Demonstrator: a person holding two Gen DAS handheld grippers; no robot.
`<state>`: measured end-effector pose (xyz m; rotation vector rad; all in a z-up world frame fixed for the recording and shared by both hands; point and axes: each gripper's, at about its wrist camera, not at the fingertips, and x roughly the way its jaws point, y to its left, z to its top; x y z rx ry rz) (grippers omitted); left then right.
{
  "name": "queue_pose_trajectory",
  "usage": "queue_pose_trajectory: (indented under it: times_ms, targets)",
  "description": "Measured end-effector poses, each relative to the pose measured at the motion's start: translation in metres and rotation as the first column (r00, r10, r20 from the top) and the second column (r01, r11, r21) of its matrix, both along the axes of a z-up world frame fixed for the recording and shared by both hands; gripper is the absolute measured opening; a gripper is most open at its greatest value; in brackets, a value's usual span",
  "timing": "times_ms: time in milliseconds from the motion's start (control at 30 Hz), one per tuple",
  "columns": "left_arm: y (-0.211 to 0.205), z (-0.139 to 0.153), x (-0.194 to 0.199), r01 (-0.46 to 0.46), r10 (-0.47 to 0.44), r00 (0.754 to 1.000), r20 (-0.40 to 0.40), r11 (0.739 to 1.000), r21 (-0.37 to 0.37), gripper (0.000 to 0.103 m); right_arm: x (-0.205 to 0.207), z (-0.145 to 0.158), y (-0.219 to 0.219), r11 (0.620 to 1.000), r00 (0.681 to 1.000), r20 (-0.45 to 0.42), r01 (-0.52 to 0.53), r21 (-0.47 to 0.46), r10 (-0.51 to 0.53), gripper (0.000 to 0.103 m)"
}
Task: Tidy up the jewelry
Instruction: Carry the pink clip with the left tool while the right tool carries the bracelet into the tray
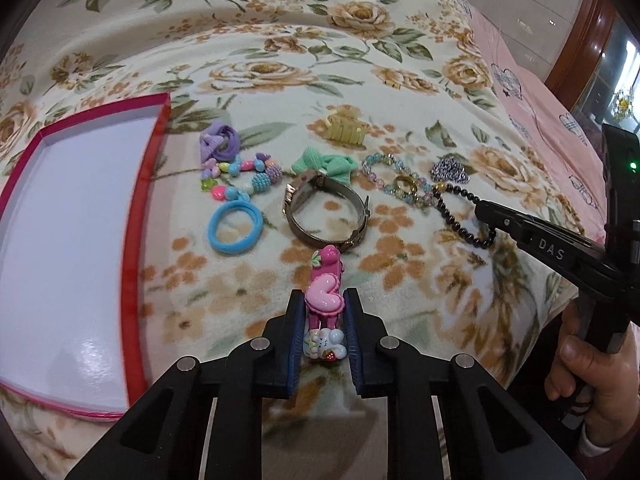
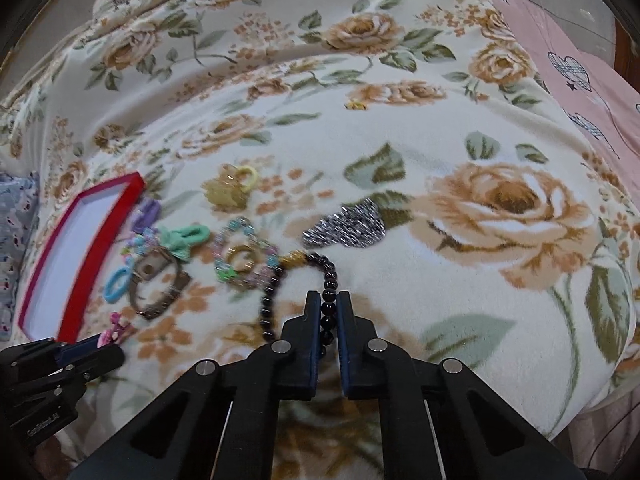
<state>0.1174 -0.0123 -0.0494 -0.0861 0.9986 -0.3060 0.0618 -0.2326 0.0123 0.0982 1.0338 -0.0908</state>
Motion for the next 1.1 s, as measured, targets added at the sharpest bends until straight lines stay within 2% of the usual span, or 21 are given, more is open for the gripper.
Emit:
queue_pose_trajectory:
  times_ms: [267, 600, 867, 1100]
  targets:
    - [0.026, 0.022, -0.017, -0.050, 0.051, 0.998, 0.038, 0.998, -0.026, 0.018, -0.002, 0.032, 0.023, 0.998, 0.995, 0.084, -0.052, 0.044, 0.048, 0.007]
    - [0.059, 0.047, -0.043, -0.108, 0.110, 0.990, 0.084, 0.994, -0.033, 0.018, 0.002, 0.052, 0.068, 0.981, 0.982, 0.125, -0.156, 0.118, 0.141, 0.007]
    - [0.096, 0.052, -0.057, -0.196, 0.197, 0.977, 0.084, 0.980, -0.016, 0.018, 0.018, 0.052, 0.131, 0.937, 0.952, 0.132, -0.297, 0.183, 0.276, 0.007]
    - [0.136, 0.056, -0.061, -0.292, 0.290, 0.954, 0.070, 0.956, 0.020, 0.018, 0.034, 0.042, 0.191, 0.883, 0.913, 0.132, -0.407, 0.235, 0.386, 0.007]
